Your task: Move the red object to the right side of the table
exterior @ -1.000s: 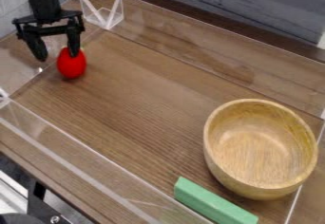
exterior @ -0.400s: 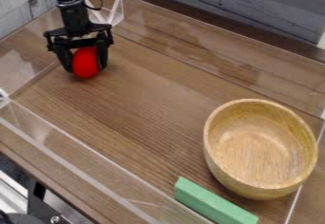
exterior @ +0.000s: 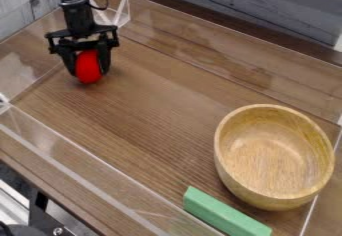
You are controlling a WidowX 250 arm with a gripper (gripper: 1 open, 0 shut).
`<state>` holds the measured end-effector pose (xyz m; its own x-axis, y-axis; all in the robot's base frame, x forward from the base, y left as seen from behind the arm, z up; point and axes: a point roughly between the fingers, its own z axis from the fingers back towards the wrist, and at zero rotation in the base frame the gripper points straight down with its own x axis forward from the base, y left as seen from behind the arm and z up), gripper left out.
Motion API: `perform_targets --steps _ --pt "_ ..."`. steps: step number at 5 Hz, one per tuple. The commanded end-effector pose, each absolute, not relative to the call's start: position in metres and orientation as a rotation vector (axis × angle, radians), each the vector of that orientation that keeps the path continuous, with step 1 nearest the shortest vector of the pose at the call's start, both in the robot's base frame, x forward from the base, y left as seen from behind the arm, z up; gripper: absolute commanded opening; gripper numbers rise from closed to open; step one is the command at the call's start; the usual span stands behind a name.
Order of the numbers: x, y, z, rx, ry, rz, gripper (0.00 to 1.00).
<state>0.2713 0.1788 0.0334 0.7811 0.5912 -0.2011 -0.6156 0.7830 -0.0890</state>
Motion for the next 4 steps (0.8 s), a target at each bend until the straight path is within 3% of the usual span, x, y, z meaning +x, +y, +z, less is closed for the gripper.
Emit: perform_targets --steps 1,3,4 --pt "0.274 0.194 0.054 -0.150 0.119 0.663 1.00" --pt "0.279 0.207 0.060 -0.152 0.147 0.600 1.00" --pt "0.272 0.216 0.052 -0.160 0.151 0.667 1.00"
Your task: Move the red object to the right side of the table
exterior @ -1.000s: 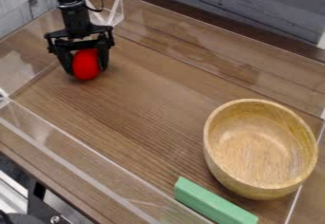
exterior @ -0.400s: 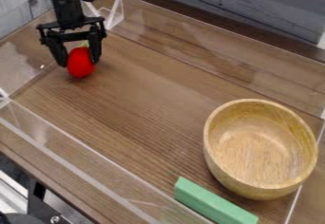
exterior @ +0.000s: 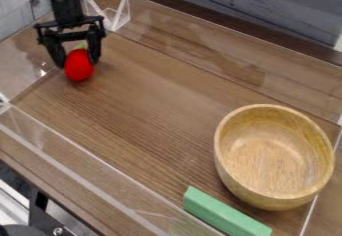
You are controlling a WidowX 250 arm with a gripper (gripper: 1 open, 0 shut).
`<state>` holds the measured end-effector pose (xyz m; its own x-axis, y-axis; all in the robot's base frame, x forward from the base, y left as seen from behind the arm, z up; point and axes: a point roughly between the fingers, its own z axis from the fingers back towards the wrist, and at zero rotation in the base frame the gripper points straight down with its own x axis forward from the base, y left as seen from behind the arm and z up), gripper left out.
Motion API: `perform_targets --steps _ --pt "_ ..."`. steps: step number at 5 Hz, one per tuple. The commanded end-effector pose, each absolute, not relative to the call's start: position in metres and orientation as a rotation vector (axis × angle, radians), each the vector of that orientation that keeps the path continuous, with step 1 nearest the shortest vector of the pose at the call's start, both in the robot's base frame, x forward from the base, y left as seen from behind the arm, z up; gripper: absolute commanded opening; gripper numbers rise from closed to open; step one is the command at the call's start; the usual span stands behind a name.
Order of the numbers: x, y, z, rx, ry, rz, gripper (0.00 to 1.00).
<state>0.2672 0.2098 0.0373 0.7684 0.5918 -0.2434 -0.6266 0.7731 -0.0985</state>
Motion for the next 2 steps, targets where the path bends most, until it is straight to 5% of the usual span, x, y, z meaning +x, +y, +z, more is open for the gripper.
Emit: perform_targets --steps 1,2 --pt "0.2665 0.2147 0.0461 -0.173 0.151 0.733 1.00" --pt "0.2687 0.2159 0.0534 -0.177 0.157 0.709 1.00"
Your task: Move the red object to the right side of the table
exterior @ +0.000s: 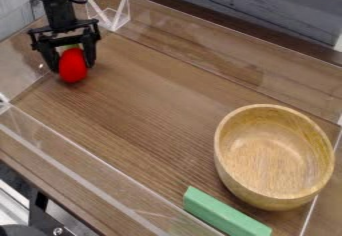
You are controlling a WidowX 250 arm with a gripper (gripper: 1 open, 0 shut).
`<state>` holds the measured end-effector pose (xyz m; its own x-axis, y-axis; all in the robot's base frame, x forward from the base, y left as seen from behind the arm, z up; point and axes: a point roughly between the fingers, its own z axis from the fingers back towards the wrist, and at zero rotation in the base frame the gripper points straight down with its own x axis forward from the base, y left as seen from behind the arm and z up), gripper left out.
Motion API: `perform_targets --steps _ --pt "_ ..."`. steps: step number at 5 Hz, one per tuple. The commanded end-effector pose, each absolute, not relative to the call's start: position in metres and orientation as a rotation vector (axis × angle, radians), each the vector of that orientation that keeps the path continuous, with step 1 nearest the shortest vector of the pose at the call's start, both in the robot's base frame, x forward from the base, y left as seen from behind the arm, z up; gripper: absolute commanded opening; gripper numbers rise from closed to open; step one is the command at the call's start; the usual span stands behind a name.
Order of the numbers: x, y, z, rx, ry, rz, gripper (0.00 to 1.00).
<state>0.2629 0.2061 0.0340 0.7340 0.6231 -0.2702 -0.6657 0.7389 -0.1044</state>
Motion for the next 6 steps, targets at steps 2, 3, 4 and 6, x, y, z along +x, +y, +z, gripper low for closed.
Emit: perform_targets --steps 2,3,4,6 --pt "0.305 0.191 0.087 -0.195 0.131 0.570 0.00" --pt "0.310 0.182 0.101 -0.211 0.125 0.481 0.00" --pt "0.312 0.171 0.111 -0.227 0.123 0.410 0.00" --pt "0.327 0.111 0.107 -0.243 0.120 0.314 0.00"
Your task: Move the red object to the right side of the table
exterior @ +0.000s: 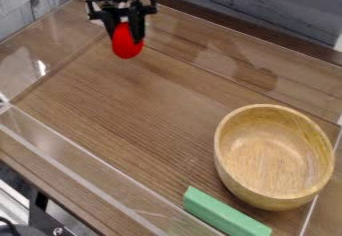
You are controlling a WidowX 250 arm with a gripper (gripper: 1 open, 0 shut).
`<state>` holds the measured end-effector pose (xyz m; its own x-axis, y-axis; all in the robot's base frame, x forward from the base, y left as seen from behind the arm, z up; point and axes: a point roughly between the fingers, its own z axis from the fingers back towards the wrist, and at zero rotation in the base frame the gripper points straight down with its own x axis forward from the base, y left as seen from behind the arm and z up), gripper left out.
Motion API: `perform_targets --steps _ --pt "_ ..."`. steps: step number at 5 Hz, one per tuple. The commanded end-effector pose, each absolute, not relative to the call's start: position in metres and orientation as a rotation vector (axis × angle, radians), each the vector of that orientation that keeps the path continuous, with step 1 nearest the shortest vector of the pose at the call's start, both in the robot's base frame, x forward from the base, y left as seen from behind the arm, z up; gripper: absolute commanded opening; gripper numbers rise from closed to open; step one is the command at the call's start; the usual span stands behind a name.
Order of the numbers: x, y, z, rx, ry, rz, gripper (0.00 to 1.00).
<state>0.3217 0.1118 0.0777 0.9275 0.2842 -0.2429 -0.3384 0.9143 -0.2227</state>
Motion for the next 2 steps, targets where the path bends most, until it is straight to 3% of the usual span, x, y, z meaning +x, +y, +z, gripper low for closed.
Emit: perform_targets --steps 1,2 --pt "0.327 0.103 0.087 -0.206 0.128 0.160 0.00" --pt "0.325 0.098 0.073 -0.183 0.142 0.058 0.00"
